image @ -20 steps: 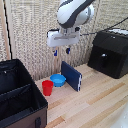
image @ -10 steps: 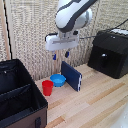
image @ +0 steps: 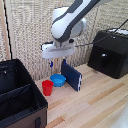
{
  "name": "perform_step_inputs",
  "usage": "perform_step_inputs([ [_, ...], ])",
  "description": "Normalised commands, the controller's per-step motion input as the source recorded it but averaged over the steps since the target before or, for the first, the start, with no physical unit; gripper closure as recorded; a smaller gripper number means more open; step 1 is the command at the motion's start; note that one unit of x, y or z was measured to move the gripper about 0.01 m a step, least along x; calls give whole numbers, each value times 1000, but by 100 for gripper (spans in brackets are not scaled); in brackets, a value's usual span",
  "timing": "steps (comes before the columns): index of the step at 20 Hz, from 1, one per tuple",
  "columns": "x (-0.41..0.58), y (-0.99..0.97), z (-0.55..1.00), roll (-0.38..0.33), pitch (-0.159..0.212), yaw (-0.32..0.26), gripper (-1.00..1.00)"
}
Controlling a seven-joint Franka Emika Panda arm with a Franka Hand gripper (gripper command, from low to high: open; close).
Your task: Please find the red cup among the items before you. Carefully move your gripper towards it and gently hold it. Locate the front section of the organizer in front of you. Transfer the red cup above the front section and let go, placing it within that section.
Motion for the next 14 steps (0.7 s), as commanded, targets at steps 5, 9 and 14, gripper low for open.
perform_step_inputs([
  [5, 2, 293, -319, -76, 0, 1, -100],
  [9, 0, 303, -346, -91, 0, 1, -100],
  [14, 40, 193, -367, -72, 0, 0, -100],
])
